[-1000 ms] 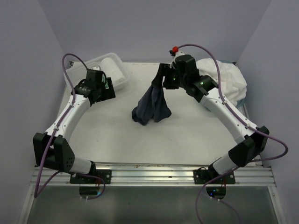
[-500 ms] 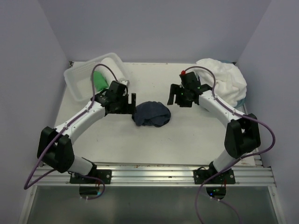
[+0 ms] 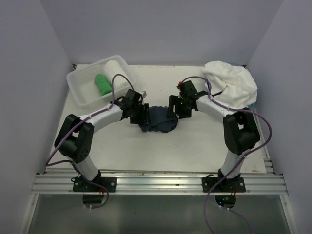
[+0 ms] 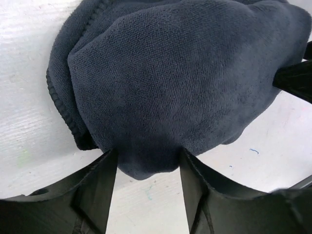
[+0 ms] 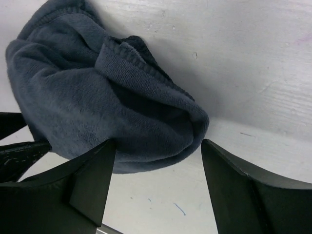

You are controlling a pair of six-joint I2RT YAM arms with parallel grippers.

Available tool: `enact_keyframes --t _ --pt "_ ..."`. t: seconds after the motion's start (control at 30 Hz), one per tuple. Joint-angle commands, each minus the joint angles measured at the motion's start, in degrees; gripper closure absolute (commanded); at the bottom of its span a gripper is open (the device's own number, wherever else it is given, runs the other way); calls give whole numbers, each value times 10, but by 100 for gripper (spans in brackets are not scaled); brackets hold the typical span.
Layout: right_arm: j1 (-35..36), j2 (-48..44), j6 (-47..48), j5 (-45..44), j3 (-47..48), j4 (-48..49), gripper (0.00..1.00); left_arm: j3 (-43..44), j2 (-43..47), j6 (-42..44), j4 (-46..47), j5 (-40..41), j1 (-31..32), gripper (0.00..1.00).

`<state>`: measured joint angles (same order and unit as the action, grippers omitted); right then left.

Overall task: Roll the towels
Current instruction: Move the towel to the center of the board, then flatten the towel

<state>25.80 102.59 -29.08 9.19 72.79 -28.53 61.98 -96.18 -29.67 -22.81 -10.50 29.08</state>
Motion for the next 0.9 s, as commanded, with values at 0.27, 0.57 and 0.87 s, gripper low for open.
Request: enact_keyframes --t 0.27,0.57,0.87 --pt "-2 25 -21 53 61 30 100 33 -25 3 3 14 1 100" --pt "11 60 -48 128 289 14 100 154 84 52 -79 -25 -110 100" --pt "34 64 -123 237 443 96 100 298 191 134 -133 -55 -191 100"
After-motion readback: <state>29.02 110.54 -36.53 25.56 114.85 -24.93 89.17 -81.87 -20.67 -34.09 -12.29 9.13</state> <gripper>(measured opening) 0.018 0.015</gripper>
